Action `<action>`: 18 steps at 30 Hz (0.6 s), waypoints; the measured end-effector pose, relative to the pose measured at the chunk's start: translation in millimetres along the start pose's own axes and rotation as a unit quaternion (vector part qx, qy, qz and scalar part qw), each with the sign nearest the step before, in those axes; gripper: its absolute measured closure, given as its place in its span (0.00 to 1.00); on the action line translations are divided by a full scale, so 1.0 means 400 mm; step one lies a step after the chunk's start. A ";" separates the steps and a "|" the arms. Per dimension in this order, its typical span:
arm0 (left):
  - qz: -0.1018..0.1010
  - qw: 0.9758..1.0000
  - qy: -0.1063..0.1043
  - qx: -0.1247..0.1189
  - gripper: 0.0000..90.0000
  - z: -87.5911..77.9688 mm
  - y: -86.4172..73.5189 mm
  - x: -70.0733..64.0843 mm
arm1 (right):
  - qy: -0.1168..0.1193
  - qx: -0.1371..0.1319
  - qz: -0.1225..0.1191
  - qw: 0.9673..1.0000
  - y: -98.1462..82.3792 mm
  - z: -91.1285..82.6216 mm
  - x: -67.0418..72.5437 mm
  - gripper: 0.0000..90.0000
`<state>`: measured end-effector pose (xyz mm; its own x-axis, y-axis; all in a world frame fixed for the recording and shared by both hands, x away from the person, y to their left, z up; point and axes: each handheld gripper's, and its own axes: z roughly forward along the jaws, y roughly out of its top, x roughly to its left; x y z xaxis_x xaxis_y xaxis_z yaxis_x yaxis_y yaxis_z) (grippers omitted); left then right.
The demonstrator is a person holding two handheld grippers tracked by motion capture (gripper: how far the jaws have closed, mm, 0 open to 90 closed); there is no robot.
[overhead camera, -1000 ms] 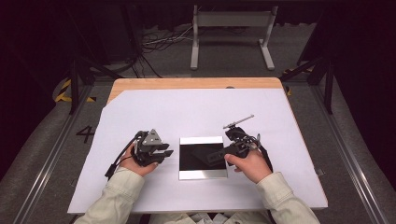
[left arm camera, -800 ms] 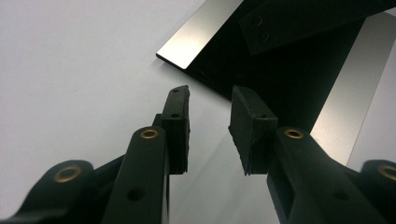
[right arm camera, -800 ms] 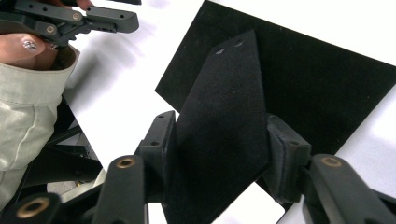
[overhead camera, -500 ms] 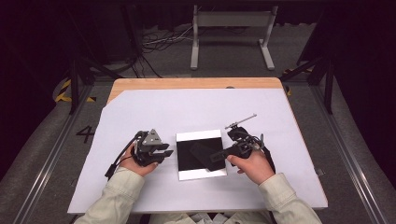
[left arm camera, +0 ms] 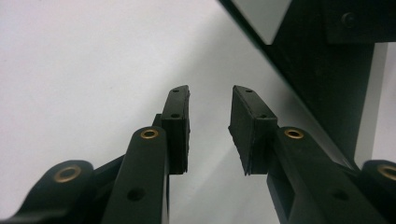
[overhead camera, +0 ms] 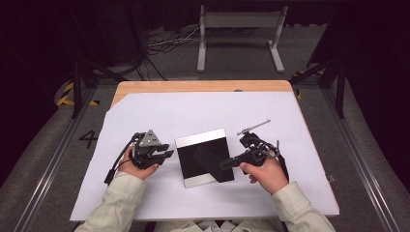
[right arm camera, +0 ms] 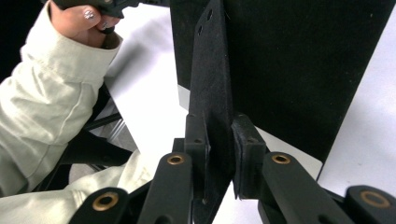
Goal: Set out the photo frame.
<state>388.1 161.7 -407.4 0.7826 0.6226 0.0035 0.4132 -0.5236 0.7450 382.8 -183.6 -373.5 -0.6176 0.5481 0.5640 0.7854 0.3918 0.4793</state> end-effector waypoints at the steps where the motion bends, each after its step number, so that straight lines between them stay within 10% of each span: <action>1: -0.001 1.000 0.000 0.000 0.76 0.000 0.000 0.000 | 0.003 -0.001 0.000 1.000 -0.001 -0.001 0.001 0.89; 18: 0.000 1.000 0.000 0.001 0.76 0.004 -0.001 -0.003 | 0.029 -0.031 -0.032 0.999 -0.005 -0.035 0.024 0.97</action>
<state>387.7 160.1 -408.6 0.7826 0.6225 0.0032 0.4146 -0.5251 0.7432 374.5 -189.4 -359.7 -0.6691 0.4786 0.5686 0.7414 0.3769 0.5552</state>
